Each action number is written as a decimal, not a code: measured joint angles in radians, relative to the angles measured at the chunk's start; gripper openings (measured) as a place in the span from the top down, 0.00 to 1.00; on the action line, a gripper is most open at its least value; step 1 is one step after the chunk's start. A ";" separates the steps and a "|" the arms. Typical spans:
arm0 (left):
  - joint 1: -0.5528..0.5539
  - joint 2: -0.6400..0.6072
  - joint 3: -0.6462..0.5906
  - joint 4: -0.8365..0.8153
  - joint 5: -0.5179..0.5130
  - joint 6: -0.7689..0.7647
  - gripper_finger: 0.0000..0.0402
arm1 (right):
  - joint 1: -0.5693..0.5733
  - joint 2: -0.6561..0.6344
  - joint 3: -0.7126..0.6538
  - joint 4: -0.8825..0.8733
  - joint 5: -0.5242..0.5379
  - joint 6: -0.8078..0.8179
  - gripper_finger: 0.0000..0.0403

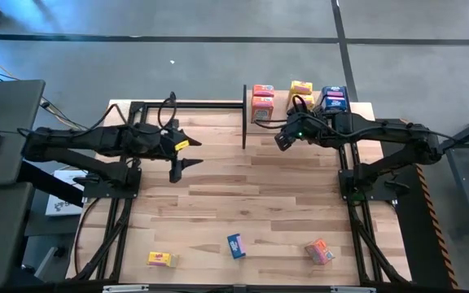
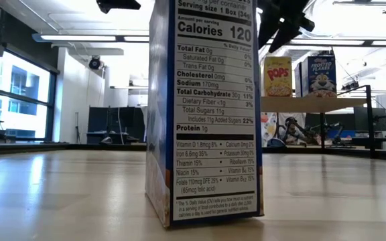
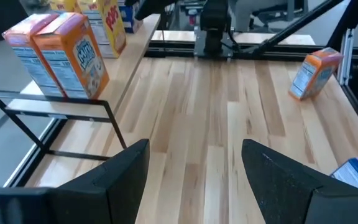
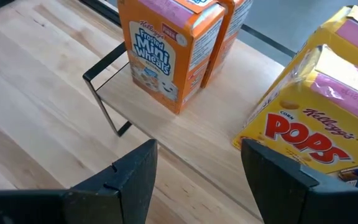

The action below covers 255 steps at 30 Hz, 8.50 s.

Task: Stack cereal on shelf
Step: Put the blue cereal box on the shelf aligned with the other blue cereal boxes

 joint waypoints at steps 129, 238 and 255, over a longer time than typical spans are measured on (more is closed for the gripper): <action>-0.027 -0.726 -1.001 0.670 0.108 0.043 0.39 | 0.560 0.616 0.706 -0.140 -0.273 0.550 0.44; -0.022 -0.725 -0.981 0.690 0.064 0.029 0.39 | 0.642 0.923 1.031 -0.507 -0.413 0.329 0.61; -0.015 -0.752 -0.986 0.680 0.135 0.052 0.39 | 0.619 0.790 1.027 -0.604 -0.385 0.070 0.61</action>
